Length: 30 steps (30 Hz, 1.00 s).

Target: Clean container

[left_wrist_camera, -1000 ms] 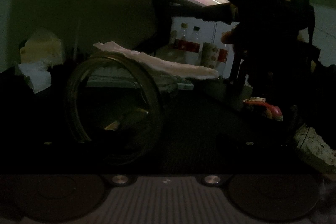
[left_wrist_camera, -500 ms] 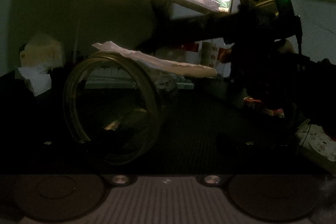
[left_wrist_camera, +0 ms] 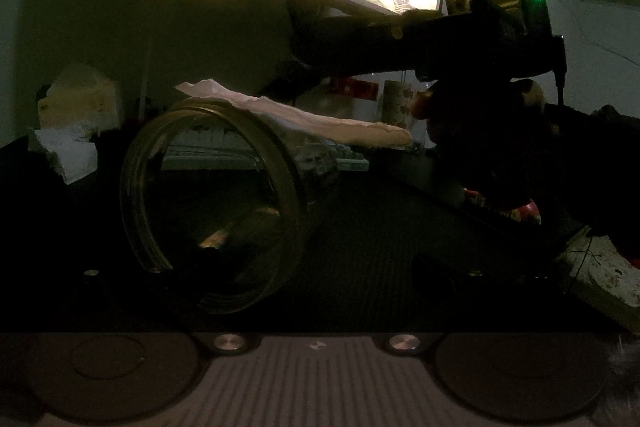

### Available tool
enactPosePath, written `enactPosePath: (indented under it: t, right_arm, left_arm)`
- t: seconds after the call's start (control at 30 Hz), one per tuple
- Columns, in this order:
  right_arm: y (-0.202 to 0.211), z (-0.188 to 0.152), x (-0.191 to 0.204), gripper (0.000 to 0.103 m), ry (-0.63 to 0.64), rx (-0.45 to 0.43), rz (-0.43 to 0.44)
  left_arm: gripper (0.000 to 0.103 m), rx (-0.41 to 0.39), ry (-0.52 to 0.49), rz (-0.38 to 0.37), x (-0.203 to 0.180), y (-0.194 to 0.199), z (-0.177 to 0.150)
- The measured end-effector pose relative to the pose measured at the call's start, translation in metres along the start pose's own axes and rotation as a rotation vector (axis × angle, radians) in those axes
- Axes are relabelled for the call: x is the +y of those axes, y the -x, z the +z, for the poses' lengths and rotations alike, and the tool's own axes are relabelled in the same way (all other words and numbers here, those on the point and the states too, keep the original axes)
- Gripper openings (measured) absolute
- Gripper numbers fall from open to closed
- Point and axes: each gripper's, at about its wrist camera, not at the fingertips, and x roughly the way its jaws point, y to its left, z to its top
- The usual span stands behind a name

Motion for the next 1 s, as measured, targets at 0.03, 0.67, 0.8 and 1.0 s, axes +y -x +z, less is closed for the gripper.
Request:
enactPosePath:
  t: [0.03, 0.67, 0.8, 1.0]
  right_arm:
    - [-0.001, 0.000, 0.001, 0.101, 0.010, -0.003, 0.014]
    - [-0.004, -0.019, 0.010, 0.074, -0.178, 0.001, -0.212]
    - [-0.005, -0.014, 0.036, 0.075, -0.231, 0.015, -0.381]
    - [-0.004, -0.017, 0.035, 0.076, -0.261, -0.010, -0.468]
  left_arm:
    - [0.103, 0.000, -0.001, 0.000, 0.000, 0.000, 0.000]
    - [0.103, -0.007, -0.001, 0.006, -0.002, -0.002, 0.000]
    - [0.103, -0.003, -0.012, 0.009, -0.003, -0.004, -0.001]
    - [0.103, 0.000, -0.012, 0.001, -0.001, -0.004, 0.000]
